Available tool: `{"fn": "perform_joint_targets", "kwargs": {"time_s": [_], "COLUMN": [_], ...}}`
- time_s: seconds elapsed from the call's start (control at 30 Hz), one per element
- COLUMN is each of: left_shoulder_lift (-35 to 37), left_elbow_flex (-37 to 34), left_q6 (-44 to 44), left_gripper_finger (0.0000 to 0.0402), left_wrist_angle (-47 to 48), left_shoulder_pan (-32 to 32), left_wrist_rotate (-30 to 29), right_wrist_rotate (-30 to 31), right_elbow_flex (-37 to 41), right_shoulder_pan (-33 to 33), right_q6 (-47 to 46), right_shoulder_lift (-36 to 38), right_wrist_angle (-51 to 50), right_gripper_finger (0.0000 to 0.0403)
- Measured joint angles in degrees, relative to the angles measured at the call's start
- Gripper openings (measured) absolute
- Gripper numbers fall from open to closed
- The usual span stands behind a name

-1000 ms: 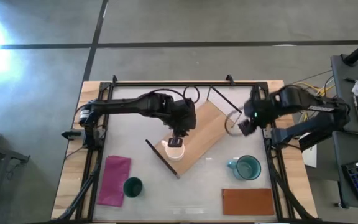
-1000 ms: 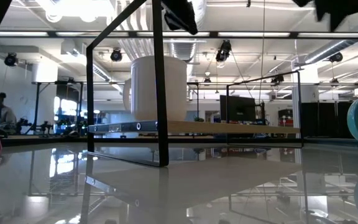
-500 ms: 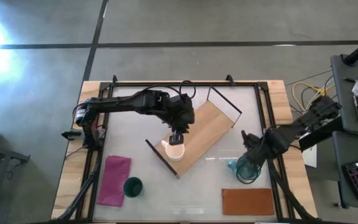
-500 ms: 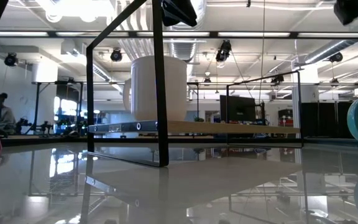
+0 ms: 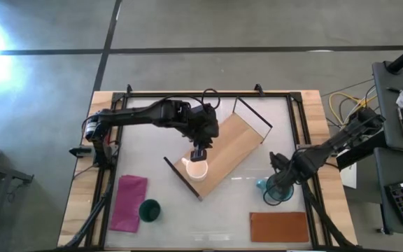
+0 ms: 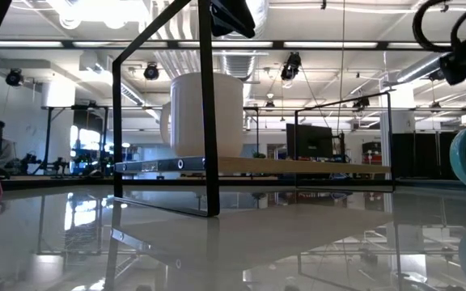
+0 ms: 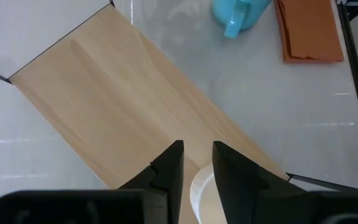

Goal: Stack small to large cups/mugs on shelf
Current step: Put the blue mug on the shelf

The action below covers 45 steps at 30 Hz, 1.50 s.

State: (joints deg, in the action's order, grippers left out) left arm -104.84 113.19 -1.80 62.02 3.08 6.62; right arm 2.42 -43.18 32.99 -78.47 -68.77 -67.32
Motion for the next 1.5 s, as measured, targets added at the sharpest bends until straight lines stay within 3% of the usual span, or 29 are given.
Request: {"fn": "perform_joint_targets", "kwargs": {"time_s": [0.13, 0.3, 0.33, 0.43, 0.57, 0.77, 0.93, 1.07, 1.37, 1.5], "left_shoulder_lift": [0.0, 0.0, 0.0, 0.0, 0.5, 3.7, 7.3, 11.6, 25.3, 31.0], "left_elbow_flex": [0.0, -0.3, -0.4, -1.1, -3.3, -6.7, -10.0, -13.3, -26.4, -33.2], "left_q6": [0.0, 0.0, -0.1, -0.4, -0.6, -1.6, -1.6, -1.5, 4.1, 6.1], "left_gripper_finger": [0.0070, 0.0070, 0.0070, 0.0070, 0.0070, 0.0070, 0.0070, 0.0070, 0.0070, 0.0070], "left_wrist_angle": [0.0, 0.8, 1.1, 2.1, 2.7, 2.6, 1.8, 1.5, -4.6, -7.0], "left_shoulder_pan": [0.9, 2.3, 2.6, 3.3, 3.7, 3.3, 3.1, 3.2, 3.2, 3.2], "left_wrist_rotate": [0.0, -0.6, -0.9, -1.2, -1.2, -1.2, -3.6, -6.8, -7.2, -7.5], "right_wrist_rotate": [-0.7, -4.2, -5.4, -8.4, -8.1, -1.2, 1.2, 2.6, 1.1, 0.7], "right_elbow_flex": [1.7, 1.3, 0.8, -1.0, -8.4, -25.4, -38.2, -43.9, -48.2, -49.3], "right_shoulder_pan": [0.0, 0.0, 0.0, -0.1, -1.1, -7.1, -14.8, -22.4, -35.3, -38.7], "right_q6": [-2.0, -0.7, -1.3, -2.0, -4.2, -4.7, 2.6, 10.8, 27.9, 31.5], "right_shoulder_lift": [0.0, 0.1, 0.2, -0.3, -1.4, -7.3, -15.1, -22.5, -30.5, -32.4], "right_wrist_angle": [2.1, 4.3, 5.4, 4.6, 0.4, -12.6, -16.0, -20.6, -4.5, -5.1], "right_gripper_finger": [0.0167, 0.0036, 0.0026, 0.0017, 0.0016, 0.0016, 0.0016, 0.0016, 0.0016, 0.0016]}}
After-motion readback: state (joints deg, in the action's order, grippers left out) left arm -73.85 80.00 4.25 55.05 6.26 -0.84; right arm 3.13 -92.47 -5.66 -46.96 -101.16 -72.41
